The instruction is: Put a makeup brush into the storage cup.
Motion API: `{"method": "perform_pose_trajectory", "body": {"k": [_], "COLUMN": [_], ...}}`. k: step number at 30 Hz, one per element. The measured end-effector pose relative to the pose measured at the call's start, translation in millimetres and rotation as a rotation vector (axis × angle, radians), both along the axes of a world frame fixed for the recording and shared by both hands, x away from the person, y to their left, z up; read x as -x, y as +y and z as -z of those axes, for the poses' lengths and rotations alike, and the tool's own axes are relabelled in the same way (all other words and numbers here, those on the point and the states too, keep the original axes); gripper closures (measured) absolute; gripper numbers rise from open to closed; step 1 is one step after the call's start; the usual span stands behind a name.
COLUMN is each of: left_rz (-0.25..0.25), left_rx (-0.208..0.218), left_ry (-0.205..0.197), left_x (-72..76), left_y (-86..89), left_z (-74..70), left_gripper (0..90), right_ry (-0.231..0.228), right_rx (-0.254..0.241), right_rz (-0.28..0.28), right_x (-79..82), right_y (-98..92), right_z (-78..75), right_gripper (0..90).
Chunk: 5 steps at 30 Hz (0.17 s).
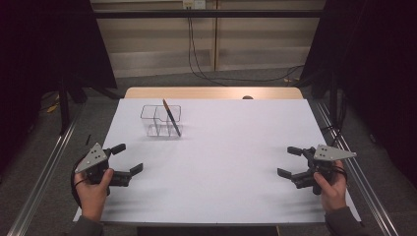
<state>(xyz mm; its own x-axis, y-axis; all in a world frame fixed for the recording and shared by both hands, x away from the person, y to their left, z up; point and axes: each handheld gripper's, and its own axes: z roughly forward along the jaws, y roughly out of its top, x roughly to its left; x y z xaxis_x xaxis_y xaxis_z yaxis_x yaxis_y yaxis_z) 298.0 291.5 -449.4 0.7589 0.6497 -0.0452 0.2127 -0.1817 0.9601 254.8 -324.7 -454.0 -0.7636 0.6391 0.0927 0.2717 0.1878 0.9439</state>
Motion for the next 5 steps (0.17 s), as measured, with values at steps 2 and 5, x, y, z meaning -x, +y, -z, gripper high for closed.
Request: {"method": "perform_pose_trajectory", "body": {"k": [2, 5], "left_rz": [-0.006, -0.008], "left_rx": [-0.006, -0.004], "left_ry": [-0.005, -0.007], "left_x": [0.5, 1.9], "left_y": [1.1, 2.0], "left_z": [-0.3, -0.5], "left_gripper": [0.4, 0.5], "right_ry": [0.002, -0.002], "right_rx": [0.002, 0.001], "right_rz": [-0.001, -0.004], "right_x": [-0.3, -1.0], "right_y": [0.2, 1.3], "right_z": [0.0, 0.0], "right_gripper": [6.4, 6.4]}}
